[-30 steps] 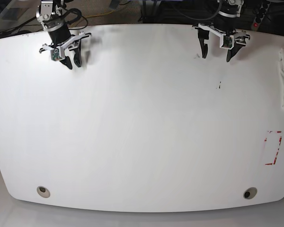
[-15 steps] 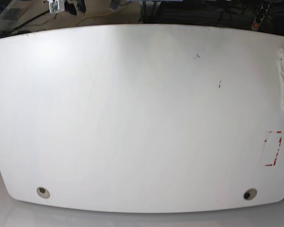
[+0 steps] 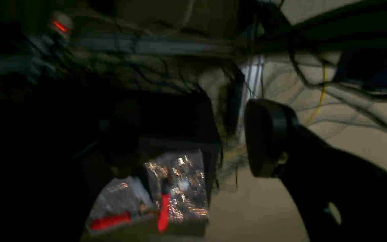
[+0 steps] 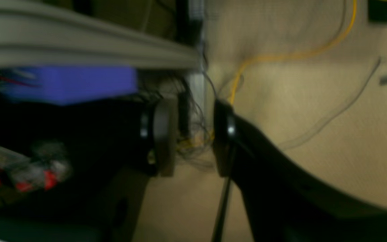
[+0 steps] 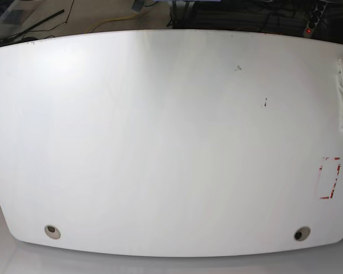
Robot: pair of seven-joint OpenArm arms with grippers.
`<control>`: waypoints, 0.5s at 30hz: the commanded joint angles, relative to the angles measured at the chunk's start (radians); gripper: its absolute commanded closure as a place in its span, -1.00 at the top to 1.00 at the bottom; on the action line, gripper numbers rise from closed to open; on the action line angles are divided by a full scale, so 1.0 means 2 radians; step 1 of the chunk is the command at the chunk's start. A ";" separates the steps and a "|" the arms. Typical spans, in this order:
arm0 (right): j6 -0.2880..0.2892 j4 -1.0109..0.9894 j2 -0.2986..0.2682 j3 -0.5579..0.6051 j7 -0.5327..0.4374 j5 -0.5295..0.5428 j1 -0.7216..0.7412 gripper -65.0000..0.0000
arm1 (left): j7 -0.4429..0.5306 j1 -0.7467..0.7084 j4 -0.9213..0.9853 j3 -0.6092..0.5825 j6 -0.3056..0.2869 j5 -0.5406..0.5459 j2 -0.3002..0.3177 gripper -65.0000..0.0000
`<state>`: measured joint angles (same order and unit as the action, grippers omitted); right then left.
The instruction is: Fold the T-shirt properly
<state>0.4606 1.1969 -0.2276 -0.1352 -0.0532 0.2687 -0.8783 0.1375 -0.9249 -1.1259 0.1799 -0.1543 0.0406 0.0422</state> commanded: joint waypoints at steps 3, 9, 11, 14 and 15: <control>0.003 -0.129 -0.002 0.027 -0.014 0.005 0.072 -0.47 | 0.008 0.053 0.090 0.002 0.004 0.002 0.010 0.38; 0.000 -0.254 -0.004 0.067 -0.063 0.005 0.150 -0.47 | 0.008 0.128 0.190 -0.001 0.003 -0.002 0.012 0.38; 0.000 -0.282 -0.004 0.078 -0.067 0.005 0.173 -0.47 | 0.007 0.167 0.236 -0.001 0.003 -0.002 0.013 0.38; 0.000 -0.311 -0.003 0.087 -0.067 0.005 0.200 -0.47 | 0.007 0.217 0.304 -0.001 0.003 -0.002 0.023 0.37; 0.000 -0.320 -0.002 0.089 -0.067 0.005 0.209 -0.47 | 0.007 0.234 0.326 -0.001 0.003 -0.002 0.024 0.37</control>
<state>0.4484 0.5907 -0.2272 0.0357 -0.1741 0.2691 -0.4778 0.1410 -0.4984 -0.5343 0.1749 -0.1524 0.0349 0.0692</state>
